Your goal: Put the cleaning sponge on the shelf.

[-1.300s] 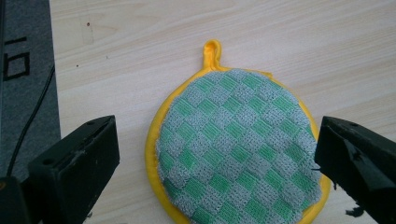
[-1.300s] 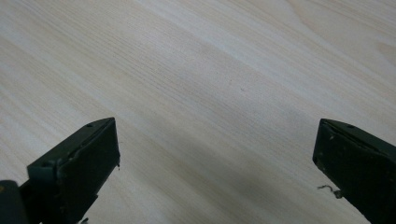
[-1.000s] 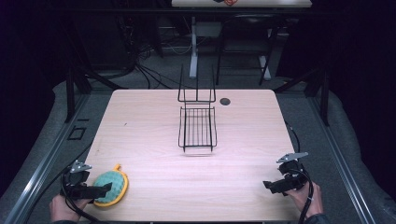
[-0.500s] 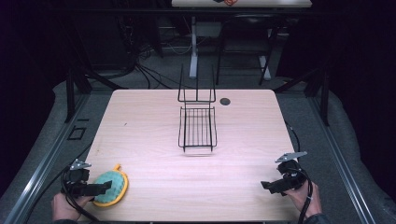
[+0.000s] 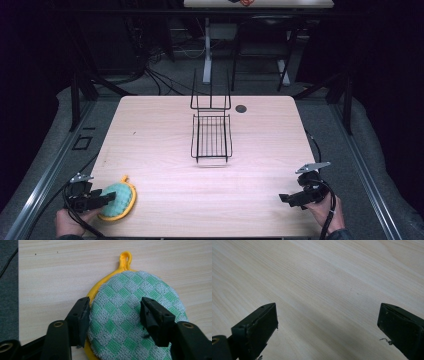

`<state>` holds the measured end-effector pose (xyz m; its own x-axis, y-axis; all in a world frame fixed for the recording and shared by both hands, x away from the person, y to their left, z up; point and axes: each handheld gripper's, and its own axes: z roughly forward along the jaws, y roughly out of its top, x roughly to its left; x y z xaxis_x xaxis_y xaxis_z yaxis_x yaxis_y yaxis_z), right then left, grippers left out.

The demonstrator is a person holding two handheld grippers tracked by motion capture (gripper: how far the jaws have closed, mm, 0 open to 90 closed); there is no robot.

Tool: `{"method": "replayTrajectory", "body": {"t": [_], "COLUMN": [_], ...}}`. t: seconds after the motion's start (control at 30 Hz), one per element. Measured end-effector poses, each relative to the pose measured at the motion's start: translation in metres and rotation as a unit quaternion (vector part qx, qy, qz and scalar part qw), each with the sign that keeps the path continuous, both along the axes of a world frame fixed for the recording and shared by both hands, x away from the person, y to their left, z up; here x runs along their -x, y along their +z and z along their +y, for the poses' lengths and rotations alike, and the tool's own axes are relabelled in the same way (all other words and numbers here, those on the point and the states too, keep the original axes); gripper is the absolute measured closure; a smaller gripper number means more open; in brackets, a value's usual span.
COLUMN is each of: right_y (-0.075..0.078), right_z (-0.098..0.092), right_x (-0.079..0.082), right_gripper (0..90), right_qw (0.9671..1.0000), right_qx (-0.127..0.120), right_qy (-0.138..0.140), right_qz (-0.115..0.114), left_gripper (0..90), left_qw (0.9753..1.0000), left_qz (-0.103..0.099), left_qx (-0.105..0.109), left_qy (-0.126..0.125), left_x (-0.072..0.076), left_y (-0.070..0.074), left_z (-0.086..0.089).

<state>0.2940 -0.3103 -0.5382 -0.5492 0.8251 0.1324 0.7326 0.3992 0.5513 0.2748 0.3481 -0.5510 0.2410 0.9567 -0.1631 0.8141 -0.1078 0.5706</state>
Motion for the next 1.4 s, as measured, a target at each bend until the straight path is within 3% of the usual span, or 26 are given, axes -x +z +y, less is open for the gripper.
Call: {"method": "replayTrajectory", "body": {"t": [0.1, 0.43, 0.53, 0.67, 0.77, 1.07, 1.4], "right_y": [0.0, -0.003, -0.003, -0.004, -0.004, -0.003, -0.002], "right_z": [0.001, 0.003, 0.003, 0.003, 0.003, 0.002, 0.001], "right_x": [0.0, -0.001, -0.001, -0.001, 0.0, 0.0, 0.0], "right_gripper": [2.9, 6.6, 8.5, 11.5, 11.4, 11.8, 11.9], "right_qw": [1.0, 1.0, 0.9999, 0.9999, 0.9999, 0.9998, 0.9998], "right_qx": [-0.002, 0.002, 0.004, 0.012, 0.012, 0.017, 0.018], "right_qy": [0.0, 0.004, 0.004, 0.003, 0.001, 0.004, 0.002], "right_qz": [-0.002, 0.007, 0.009, 0.003, -0.001, -0.005, -0.01], "left_gripper": [50.1, 68.5, 74.6, 79.6, 82.3, 85.8, 86.9], "left_qw": [0.9999, 0.9997, 0.9996, 0.9986, 0.9983, 0.9988, 0.9974], "left_qz": [-0.001, -0.004, -0.009, -0.018, -0.023, -0.032, -0.064], "left_qx": [0.006, -0.008, -0.016, -0.047, -0.05, -0.032, -0.019], "left_qy": [0.009, 0.022, 0.023, 0.017, 0.017, 0.019, 0.029], "left_x": [0.001, 0.003, 0.004, 0.005, 0.006, 0.008, 0.014], "left_y": [-0.002, -0.001, -0.001, 0.001, 0.002, 0.007, 0.02], "left_z": [0.0, -0.003, -0.002, -0.008, -0.009, -0.004, -0.004]}}
